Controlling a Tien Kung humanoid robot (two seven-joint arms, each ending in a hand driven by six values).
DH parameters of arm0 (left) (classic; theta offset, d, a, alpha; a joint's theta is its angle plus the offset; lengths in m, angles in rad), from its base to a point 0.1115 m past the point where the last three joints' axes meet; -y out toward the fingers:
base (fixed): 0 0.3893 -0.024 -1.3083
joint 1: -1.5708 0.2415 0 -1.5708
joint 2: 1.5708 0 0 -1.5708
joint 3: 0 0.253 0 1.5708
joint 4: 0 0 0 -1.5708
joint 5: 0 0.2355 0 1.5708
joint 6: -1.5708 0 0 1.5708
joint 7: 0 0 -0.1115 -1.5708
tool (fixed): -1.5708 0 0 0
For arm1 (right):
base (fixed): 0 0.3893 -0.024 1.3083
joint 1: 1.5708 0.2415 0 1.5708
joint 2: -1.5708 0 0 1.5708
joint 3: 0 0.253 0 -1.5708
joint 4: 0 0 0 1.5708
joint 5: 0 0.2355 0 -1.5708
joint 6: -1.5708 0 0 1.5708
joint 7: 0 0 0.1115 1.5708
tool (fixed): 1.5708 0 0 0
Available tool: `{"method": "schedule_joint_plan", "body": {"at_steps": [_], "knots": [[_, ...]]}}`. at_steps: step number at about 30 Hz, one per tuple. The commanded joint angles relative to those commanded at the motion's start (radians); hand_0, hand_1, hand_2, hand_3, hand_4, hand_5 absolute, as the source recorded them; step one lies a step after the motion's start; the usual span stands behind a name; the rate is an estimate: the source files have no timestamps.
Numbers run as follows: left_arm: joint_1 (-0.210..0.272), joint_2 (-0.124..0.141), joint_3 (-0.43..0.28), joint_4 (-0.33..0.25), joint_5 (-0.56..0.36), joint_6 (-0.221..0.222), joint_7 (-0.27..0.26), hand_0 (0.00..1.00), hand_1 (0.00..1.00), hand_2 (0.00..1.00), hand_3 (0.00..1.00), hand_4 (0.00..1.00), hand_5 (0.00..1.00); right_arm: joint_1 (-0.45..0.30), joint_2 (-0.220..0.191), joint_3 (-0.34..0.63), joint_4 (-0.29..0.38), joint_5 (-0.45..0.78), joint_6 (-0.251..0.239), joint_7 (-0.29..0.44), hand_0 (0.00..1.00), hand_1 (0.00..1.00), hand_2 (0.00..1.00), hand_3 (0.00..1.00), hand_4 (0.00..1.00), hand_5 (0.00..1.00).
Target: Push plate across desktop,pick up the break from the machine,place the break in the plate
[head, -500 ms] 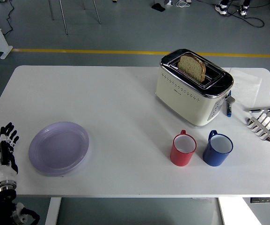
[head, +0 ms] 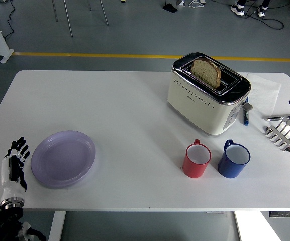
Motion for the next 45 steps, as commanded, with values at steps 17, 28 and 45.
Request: {"method": "schedule_joint_plan", "body": {"at_steps": [17,28,45], "knots": [[-0.051,0.000,0.084,0.034,-0.031,-0.007,-0.006,0.838,0.875,0.889,0.822,0.596,0.998,0.016,-0.003,0.014,0.003,-0.002,0.000,0.000,0.785,0.719,0.705,0.692,0.473,0.486],[-0.078,0.000,0.147,0.039,-0.057,-0.015,-0.008,0.833,0.872,0.888,0.822,0.596,0.998,0.019,-0.001,0.015,0.002,-0.002,0.000,0.000,0.786,0.719,0.703,0.693,0.476,0.494],[-0.098,0.000,0.287,0.031,-0.117,-0.029,-0.004,0.827,0.869,0.887,0.821,0.595,0.998,0.022,0.001,0.018,0.002,-0.002,0.000,0.001,0.787,0.719,0.703,0.693,0.476,0.497]]}}
